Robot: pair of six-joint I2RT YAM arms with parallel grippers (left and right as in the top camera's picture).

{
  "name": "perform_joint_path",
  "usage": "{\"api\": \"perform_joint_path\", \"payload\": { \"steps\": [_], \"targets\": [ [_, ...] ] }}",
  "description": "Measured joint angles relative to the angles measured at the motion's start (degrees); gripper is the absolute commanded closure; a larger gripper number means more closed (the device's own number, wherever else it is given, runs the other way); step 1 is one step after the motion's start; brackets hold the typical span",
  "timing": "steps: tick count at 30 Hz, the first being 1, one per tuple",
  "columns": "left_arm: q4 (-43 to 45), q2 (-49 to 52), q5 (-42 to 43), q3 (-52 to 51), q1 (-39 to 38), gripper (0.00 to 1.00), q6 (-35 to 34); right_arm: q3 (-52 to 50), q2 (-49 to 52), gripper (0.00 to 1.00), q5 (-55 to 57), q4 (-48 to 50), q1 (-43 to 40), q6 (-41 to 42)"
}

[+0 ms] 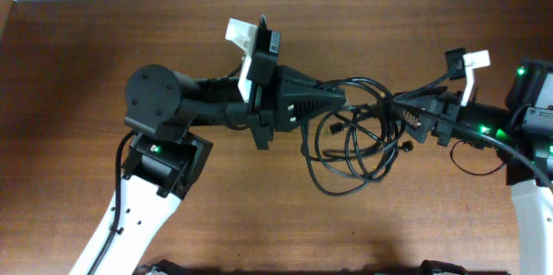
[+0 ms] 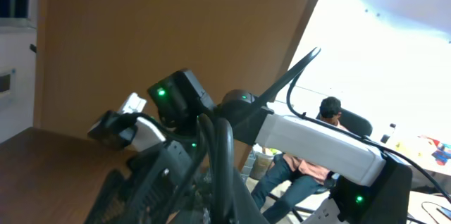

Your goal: Untangle cables

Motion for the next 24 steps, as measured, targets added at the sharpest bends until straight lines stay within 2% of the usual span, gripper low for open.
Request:
{"api": "perform_joint_path", "payload": {
  "steps": [3,4,11,13,18,21,22,24],
  "targets": [
    [0.87,0.00,-0.81,0.00,-0.76,1.00,-0.02,0.00,0.00,0.88,0.02,0.11,2.03,-1.40],
    [1.42,0.00,-1.03,0.00,-1.03,1.00,-0.02,0.00,0.00,0.96,-0.02,0.15,2.49,-1.53],
    [3.63,0.00,-1.25,0.00,-1.57,1.00,0.00,0.00,0.00,0.96,0.04,0.00,3.04,-2.08],
    [3.67,0.00,-1.29,0.00,-1.55,0.96,0.00,0.00,0.00,0.96,0.04,-0.13,3.04,-2.08],
    [1.95,-0.07,-1.66,0.00,-1.55,0.81,0.66,0.00,0.00,0.96,-0.07,-1.07,3.04,-2.14],
    [-2.08,-0.15,-2.23,0.02,-1.57,0.63,2.29,0.00,-0.13,0.96,-0.22,-1.09,3.04,-2.29],
    [-3.52,-0.17,-2.45,0.02,-1.57,0.64,3.21,0.00,-0.24,0.96,-0.24,-1.05,3.04,-2.32],
    [-7.76,-0.28,-3.37,0.07,-1.57,0.83,4.35,0.00,-0.85,0.96,-0.20,-1.05,3.04,-2.32]
  ]
}}
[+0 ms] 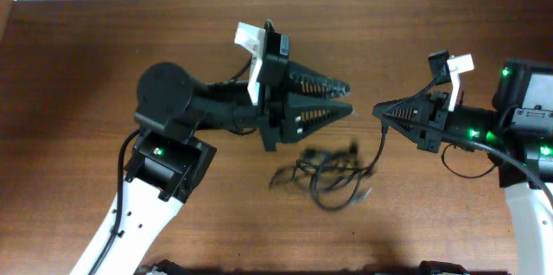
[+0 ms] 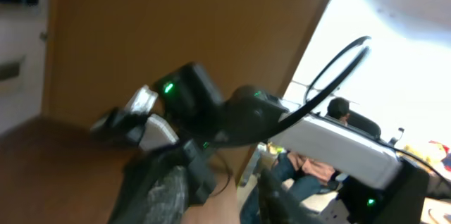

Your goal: Untangle cables

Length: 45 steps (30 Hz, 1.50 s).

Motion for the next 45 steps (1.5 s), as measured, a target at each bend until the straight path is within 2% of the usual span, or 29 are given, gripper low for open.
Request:
{"api": "perform_joint_path", "payload": {
  "steps": [1,3,4,6,8,9,11,13,15,16,20,24,26,27,29,32,36,45],
  "targets": [
    [-1.90,0.00,-0.59,0.00,0.00,0.89,0.68,0.00,-0.52,0.96,-0.02,0.15,0.00,-0.02],
    [-3.34,0.00,-1.20,0.00,0.00,0.91,1.18,-0.02,-1.64,0.96,-0.04,0.87,0.00,-0.02],
    [-3.41,0.00,-1.55,0.00,0.00,0.88,1.86,-0.02,-2.25,0.96,-0.04,1.29,0.00,-0.02],
    [-3.37,-0.04,-1.77,0.00,0.00,0.75,2.19,-0.02,-3.37,0.96,-0.04,1.66,0.00,-0.02],
    [-3.58,-0.04,-1.92,0.00,0.00,0.71,2.45,-0.02,-3.91,0.96,-0.02,1.75,0.00,-0.02],
    [-4.07,-0.04,-1.99,0.00,0.00,0.62,2.49,-0.02,-3.98,0.96,-0.04,1.75,0.00,0.00],
    [-6.36,-0.11,-2.29,0.02,0.02,0.53,3.61,-0.02,-3.96,0.96,-0.02,1.77,0.00,-0.07],
    [-13.14,-0.33,-2.84,0.20,0.02,0.40,5.44,-0.02,-3.96,0.96,-0.02,1.92,0.00,-0.07],
    [-19.04,-0.31,-4.46,0.42,0.00,0.31,8.48,-0.04,-3.96,0.96,-0.02,2.29,0.00,-0.07],
    [-28.24,-0.35,-5.60,0.68,0.00,0.28,10.56,-0.04,-3.96,0.96,0.00,2.54,0.00,-0.07],
    [-50.31,0.15,-10.32,0.83,-0.04,0.18,22.99,-0.04,-3.96,0.96,-0.04,3.34,0.00,0.02],
    [-60.72,3.74,-12.15,0.74,-0.33,0.18,33.33,-0.04,-3.96,0.96,-0.02,6.01,0.00,1.20],
    [-62.27,6.60,-12.52,0.74,-0.94,0.18,35.87,-0.04,-3.96,0.96,-0.02,6.58,0.00,1.79],
    [-62.53,8.31,-12.76,0.74,-1.49,0.14,36.87,-0.04,-3.96,0.96,-0.02,6.67,0.00,1.88],
    [-62.53,12.92,-13.14,0.74,-3.61,0.12,39.06,-0.04,-3.96,0.96,-0.02,6.69,0.00,2.05],
    [-62.60,16.87,-13.38,0.74,-6.82,0.15,40.50,-0.04,-3.96,0.96,-0.02,6.67,0.00,2.19],
    [-62.93,21.24,-15.02,0.74,-10.71,0.12,41.59,-0.04,-3.96,0.96,-0.02,6.67,0.00,2.32],
    [-69.51,22.16,-27.36,0.74,-11.21,0.02,42.23,-0.04,-3.96,0.96,-0.02,6.93,0.00,2.82]
  ]
}}
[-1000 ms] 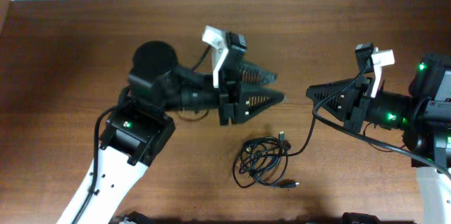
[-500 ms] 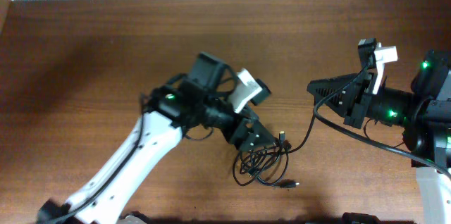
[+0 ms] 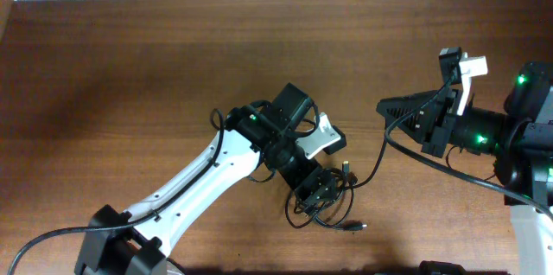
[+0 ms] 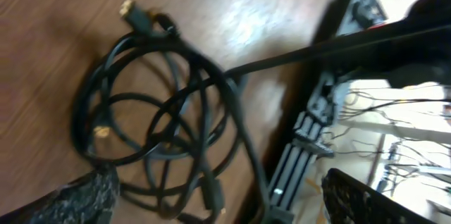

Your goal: Untangle cables

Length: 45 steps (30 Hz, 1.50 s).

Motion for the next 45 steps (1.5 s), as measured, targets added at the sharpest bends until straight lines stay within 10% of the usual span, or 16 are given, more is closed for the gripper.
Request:
{"api": "perform_joint_path", "payload": {
  "steps": [8,18,27,35,41,45],
  "targets": [
    [0.09,0.42,-2.73,-1.55,-3.50,0.11,0.07,0.00,0.00,0.96,0.00,0.42,0.00,0.04],
    [0.83,3.45,-3.91,-1.75,-6.34,1.00,1.09,0.00,0.00,0.96,0.00,0.42,0.00,0.07],
    [-1.33,3.87,-4.70,-1.03,-6.08,1.00,-0.72,0.00,0.00,0.94,3.78,-0.70,0.00,1.11],
    [-2.60,-1.01,-5.03,23.34,-0.33,1.00,-1.60,0.00,0.00,0.92,15.45,-6.93,0.00,2.19],
    [0.44,-7.48,-6.58,38.21,4.52,1.00,-4.52,0.00,0.00,0.24,20.98,-8.39,0.00,2.82],
    [1.14,-8.24,-5.38,39.67,6.16,1.00,-6.75,0.00,0.00,0.09,21.77,-8.44,0.00,2.71]
  ]
}}
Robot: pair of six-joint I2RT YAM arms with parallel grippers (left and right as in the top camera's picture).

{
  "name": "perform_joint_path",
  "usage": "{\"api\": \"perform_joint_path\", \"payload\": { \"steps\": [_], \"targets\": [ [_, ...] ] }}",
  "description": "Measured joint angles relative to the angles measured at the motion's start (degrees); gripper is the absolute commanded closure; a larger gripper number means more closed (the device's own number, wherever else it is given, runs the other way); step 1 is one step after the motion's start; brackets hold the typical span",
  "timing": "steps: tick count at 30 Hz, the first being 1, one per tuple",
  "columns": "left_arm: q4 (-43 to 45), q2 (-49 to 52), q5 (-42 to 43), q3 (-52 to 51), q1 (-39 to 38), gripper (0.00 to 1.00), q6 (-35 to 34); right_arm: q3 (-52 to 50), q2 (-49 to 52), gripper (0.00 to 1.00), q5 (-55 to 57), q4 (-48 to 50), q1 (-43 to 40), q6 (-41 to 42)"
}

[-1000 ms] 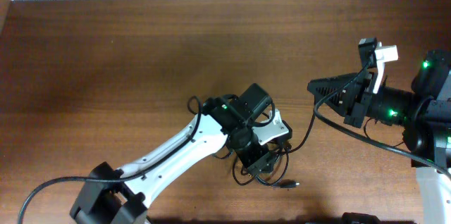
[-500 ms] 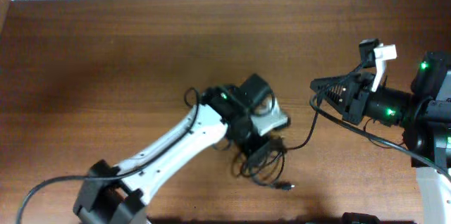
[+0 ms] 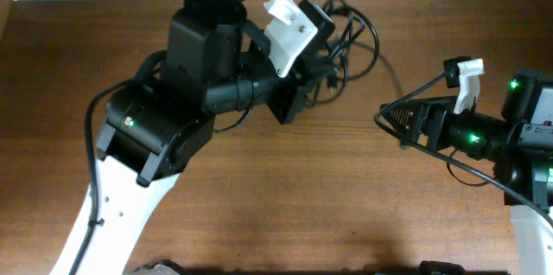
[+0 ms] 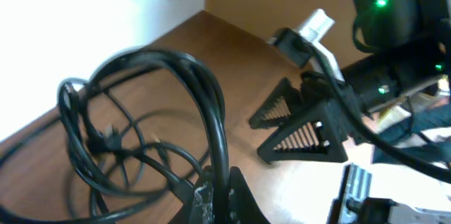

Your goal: Untangle cables

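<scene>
The tangle of black cables (image 3: 350,28) hangs in loops near the table's far edge, with my left gripper (image 3: 318,66) shut on it and lifted high. In the left wrist view the loops (image 4: 134,104) fan out to the left, and one thick strand runs down between the jaws of the left gripper (image 4: 220,199). My right gripper (image 3: 384,119) is at the right, its wedge fingers pointing left and shut on a cable that trails back under the arm. A thin strand runs from the bundle toward it. The right gripper (image 4: 255,138) also shows in the left wrist view.
The brown wooden table (image 3: 259,197) fills the view, with a white wall along its far edge. My left arm's big black body (image 3: 173,111) covers the left centre. The right arm's base (image 3: 527,137) sits at the right edge.
My left gripper was open low over the bundle lying on the table near the front centre. Now it is shut on the bundle and holds it high near the far edge. The right gripper has barely moved.
At first both grippers held the tangle in the air between them. Then the left stood open and the bundle lay on the table, one strand still in the right. The left then hovered open over it, and now it holds it raised at the back.
</scene>
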Motion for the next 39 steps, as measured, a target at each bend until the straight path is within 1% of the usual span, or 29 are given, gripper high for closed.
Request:
{"api": "perform_joint_path", "payload": {
  "steps": [5,13,17,22,23,24,25,27,29,31,33,37,39],
  "targets": [
    [-0.07,0.85,5.18,-0.04,0.00,1.00,-0.81,0.00,0.00,0.08,-2.38,0.44,0.00,-1.22],
    [4.79,0.87,15.98,-0.04,-0.13,1.00,-1.05,0.00,0.00,0.08,-5.70,0.48,0.00,-2.49],
    [5.42,0.90,18.40,-0.04,-2.23,1.00,-1.07,0.00,0.00,0.08,-8.90,1.44,0.00,-2.54],
    [5.75,1.79,19.74,-0.04,-5.73,1.00,-1.07,-0.02,0.00,0.08,-16.44,7.37,0.00,-2.25],
    [5.73,2.32,19.93,-0.04,-6.19,1.00,-1.07,-0.02,0.00,0.11,-17.20,8.33,0.00,-2.05],
    [5.70,2.93,20.00,-0.04,-6.62,1.00,-1.07,-0.02,0.00,0.17,-17.84,9.03,0.00,-1.95],
    [5.75,3.43,20.02,-0.04,-6.99,1.00,-1.07,-0.02,0.00,0.33,-18.14,9.62,0.00,-1.73],
    [5.73,4.20,20.04,-0.04,-8.09,1.00,-1.07,-0.02,0.00,0.54,-18.62,10.88,0.00,-1.57],
    [5.73,4.48,20.02,-0.04,-9.44,1.00,-1.07,-0.02,0.00,0.72,-18.18,11.28,0.00,-1.22],
    [5.77,4.50,19.93,-0.04,-10.19,1.00,-1.07,-0.02,0.00,0.87,-16.79,10.27,0.00,-0.92],
    [5.97,4.50,19.91,-0.04,-10.23,1.00,-1.11,-0.04,0.00,0.96,-14.56,6.73,0.00,-0.94],
    [5.90,4.50,19.91,-0.04,-8.68,1.00,-1.29,-0.04,0.00,0.96,-8.26,-1.97,0.00,-1.81],
    [5.90,4.50,20.00,-0.04,-7.02,1.00,-1.75,-0.04,0.00,0.96,-5.86,-4.07,0.00,-2.36]
  ]
}}
